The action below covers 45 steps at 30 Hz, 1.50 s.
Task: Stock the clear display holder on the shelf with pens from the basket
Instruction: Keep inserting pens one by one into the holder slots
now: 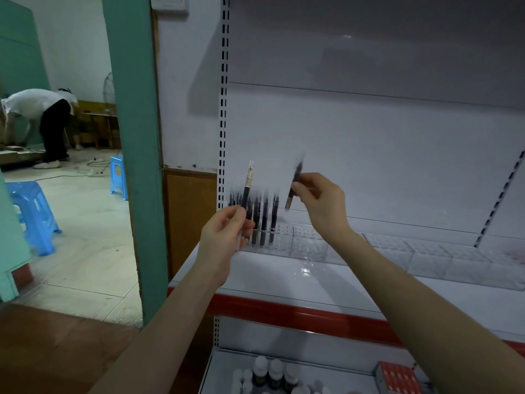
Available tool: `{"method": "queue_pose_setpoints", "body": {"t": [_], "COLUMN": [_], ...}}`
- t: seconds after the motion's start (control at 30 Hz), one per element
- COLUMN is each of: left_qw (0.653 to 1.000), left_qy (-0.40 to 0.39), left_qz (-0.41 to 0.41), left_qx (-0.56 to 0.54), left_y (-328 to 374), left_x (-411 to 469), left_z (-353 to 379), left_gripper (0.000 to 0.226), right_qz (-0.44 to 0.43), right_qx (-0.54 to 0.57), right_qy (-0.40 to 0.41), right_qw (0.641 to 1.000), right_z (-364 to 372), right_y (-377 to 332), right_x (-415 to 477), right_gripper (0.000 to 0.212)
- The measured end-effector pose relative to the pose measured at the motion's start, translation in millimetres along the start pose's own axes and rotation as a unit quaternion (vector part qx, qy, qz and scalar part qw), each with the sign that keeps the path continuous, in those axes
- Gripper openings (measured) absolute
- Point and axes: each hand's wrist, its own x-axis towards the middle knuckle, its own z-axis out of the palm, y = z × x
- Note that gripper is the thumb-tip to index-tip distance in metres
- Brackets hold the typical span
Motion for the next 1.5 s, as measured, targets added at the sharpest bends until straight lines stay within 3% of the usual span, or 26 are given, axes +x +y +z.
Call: {"method": "queue_pose_setpoints", "body": {"t": [0.23, 0.4, 0.7, 1.17, 1.3, 1.37, 1.43, 1.5], "left_qw": [1.000, 0.999, 0.999, 0.999, 0.998, 0.998, 0.998, 0.997], "left_qy": [-0.014, -0.025, -0.016, -0.024, -0.032, -0.037, -0.045, -0.043], "left_qz": [0.018, 0.015, 0.003, 0.002, 0.011, 0.023, 0.036, 0.052], "left_qx": [0.012, 0.015, 0.045, 0.047, 0.043, 0.035, 0.028, 0.024], "left_y": [2, 3, 3, -1, 1, 3, 4, 5], "left_x": [3, 5, 7, 13, 11, 11, 13, 14], "left_z": [-13, -18, -13, -14, -11, -10, -9, -7], "left_gripper": [0.018, 0.033, 0.016, 0.019, 0.032, 0.050, 0.068, 0.079], "right_qz": [0.083, 0.100, 0.122, 0.153, 0.157, 0.158, 0.144, 0.133], "right_qx": [0.024, -0.003, -0.073, -0.098, -0.092, -0.071, -0.028, 0.009], "right_qy": [-0.005, -0.032, -0.099, -0.130, -0.135, -0.112, -0.086, -0.108], "right_qw": [0.996, 0.994, 0.985, 0.975, 0.974, 0.978, 0.985, 0.985], "right_z": [20, 30, 35, 44, 43, 39, 32, 23], "right_y": [10, 17, 22, 38, 37, 33, 25, 13], "right_x": [6, 5, 0, -6, -7, -10, -16, -24], "right_gripper": [0.016, 0.017, 0.018, 0.019, 0.030, 0.033, 0.025, 0.016]}}
